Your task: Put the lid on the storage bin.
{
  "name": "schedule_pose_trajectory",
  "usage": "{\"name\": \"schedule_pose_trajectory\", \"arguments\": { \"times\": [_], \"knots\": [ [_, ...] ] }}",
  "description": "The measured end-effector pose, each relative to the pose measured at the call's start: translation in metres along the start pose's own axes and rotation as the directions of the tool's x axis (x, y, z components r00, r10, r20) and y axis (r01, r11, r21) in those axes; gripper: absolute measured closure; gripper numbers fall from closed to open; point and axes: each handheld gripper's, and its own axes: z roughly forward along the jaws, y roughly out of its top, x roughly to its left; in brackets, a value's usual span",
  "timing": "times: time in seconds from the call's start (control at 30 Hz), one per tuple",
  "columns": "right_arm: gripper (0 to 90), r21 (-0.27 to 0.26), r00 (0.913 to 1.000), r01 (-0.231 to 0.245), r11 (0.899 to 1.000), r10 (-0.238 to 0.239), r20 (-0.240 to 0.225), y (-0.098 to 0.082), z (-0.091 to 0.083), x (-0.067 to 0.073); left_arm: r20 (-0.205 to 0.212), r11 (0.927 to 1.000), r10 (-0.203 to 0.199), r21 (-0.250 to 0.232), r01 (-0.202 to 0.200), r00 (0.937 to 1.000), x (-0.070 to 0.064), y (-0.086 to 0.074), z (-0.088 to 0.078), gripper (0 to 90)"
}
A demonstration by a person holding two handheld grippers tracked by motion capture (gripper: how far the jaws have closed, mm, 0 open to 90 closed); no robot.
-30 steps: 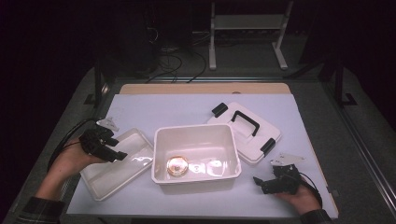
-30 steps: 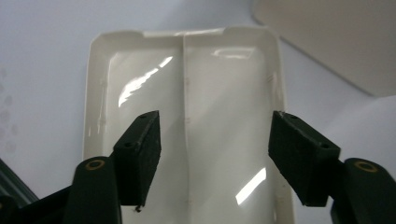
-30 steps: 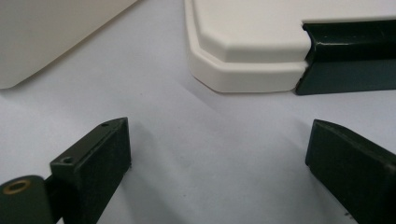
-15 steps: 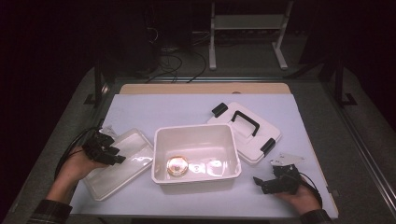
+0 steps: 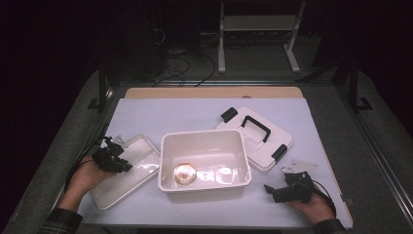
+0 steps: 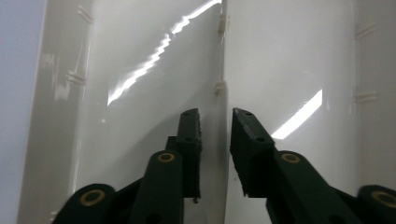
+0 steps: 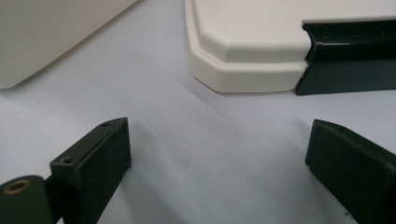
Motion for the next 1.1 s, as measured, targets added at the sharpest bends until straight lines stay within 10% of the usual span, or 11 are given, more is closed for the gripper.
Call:
{"name": "schedule_pose_trajectory", "arguments": {
  "times": [0.53, 1.1],
  "knots": [
    [6.3, 0.000, 1.0000, 0.000, 1.000, 0.000, 0.000, 0.000, 0.000, 0.000, 0.030, 0.9998, 0.019, -0.012, -0.018, 0.9994, 0.002, 0.001, -0.007, 88.5],
    [6.3, -0.001, 1.0000, 0.000, 1.000, 0.000, -0.001, 0.000, 0.000, 0.000, 0.024, 0.9981, 0.039, -0.049, -0.038, 0.9989, 0.012, 0.022, -0.057, 88.5]
  ]
}}
